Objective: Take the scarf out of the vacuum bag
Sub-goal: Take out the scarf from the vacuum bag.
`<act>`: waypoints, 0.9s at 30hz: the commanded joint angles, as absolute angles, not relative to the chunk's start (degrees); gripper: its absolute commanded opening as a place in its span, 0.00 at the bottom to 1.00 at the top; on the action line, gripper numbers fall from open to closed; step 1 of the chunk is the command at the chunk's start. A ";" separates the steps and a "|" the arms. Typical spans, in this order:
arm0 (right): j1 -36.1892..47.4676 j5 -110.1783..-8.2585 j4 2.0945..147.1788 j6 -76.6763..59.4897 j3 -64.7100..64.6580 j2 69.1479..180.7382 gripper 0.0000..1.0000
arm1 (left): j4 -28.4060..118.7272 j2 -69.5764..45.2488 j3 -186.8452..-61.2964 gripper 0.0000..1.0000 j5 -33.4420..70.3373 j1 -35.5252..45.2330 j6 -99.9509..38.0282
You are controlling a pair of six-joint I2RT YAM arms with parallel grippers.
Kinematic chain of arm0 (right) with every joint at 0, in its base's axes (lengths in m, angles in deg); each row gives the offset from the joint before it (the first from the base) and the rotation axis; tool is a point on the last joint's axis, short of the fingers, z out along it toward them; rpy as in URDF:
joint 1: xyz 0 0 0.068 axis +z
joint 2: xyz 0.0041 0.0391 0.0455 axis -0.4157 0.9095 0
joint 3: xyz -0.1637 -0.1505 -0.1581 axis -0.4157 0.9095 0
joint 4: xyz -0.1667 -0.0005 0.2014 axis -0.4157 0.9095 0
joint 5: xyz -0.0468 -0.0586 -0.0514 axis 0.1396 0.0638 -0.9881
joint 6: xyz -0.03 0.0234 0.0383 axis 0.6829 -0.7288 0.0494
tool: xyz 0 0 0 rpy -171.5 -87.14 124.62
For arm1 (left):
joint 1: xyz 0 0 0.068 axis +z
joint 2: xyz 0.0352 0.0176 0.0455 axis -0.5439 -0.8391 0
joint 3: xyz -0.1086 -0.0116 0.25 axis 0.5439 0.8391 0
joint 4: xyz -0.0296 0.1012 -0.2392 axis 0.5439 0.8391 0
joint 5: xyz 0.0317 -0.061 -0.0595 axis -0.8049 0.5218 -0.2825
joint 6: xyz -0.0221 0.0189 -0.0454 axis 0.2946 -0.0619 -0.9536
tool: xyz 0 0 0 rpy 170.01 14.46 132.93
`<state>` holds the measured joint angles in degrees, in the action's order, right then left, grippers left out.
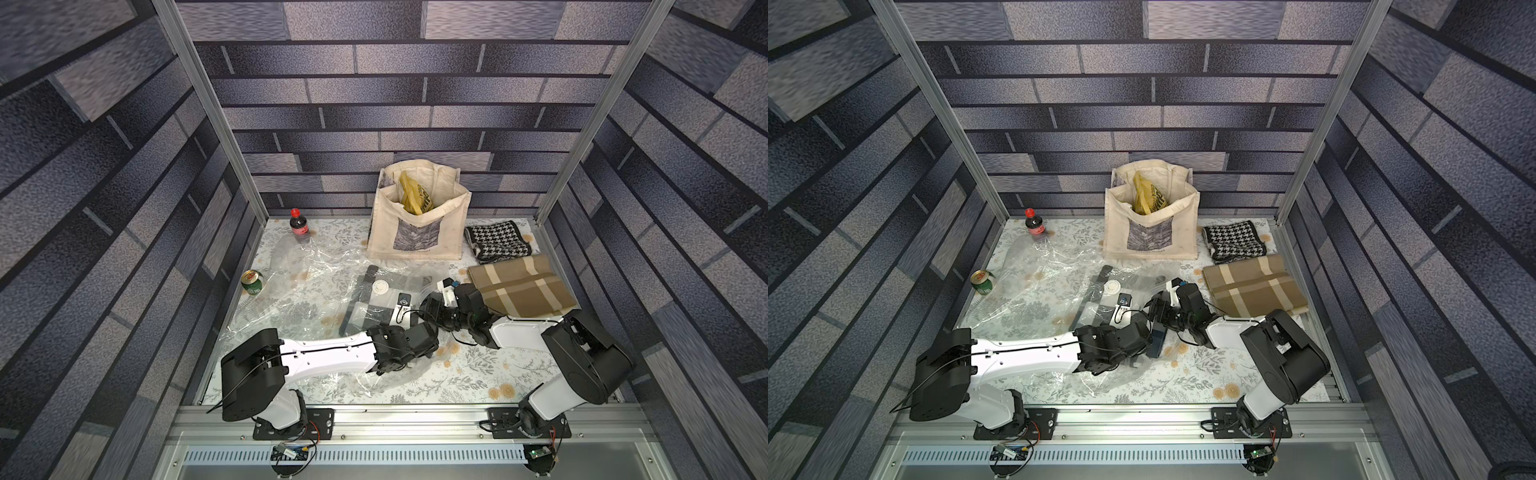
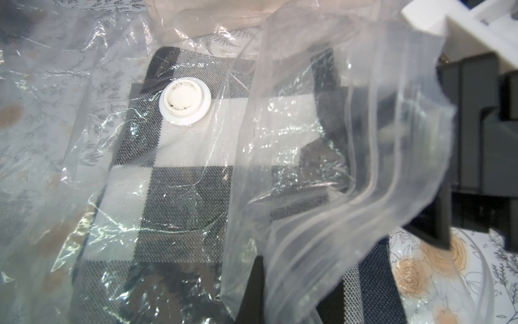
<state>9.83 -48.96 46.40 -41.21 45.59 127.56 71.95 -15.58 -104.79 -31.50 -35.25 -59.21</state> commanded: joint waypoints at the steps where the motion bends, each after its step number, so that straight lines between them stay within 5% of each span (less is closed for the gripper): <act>1: 10.33 -47.78 41.18 -43.38 46.47 129.57 0.88 | 72.90 -15.95 -105.21 0.00 -32.32 -35.20 -59.46; 16: 10.46 -45.38 31.70 -47.23 46.42 132.12 0.53 | 73.95 -15.71 -105.98 0.00 -33.14 -35.41 -59.35; 27: 10.76 -46.51 35.68 -45.72 45.68 131.78 0.52 | 74.20 -15.72 -106.12 0.00 -33.38 -35.43 -59.28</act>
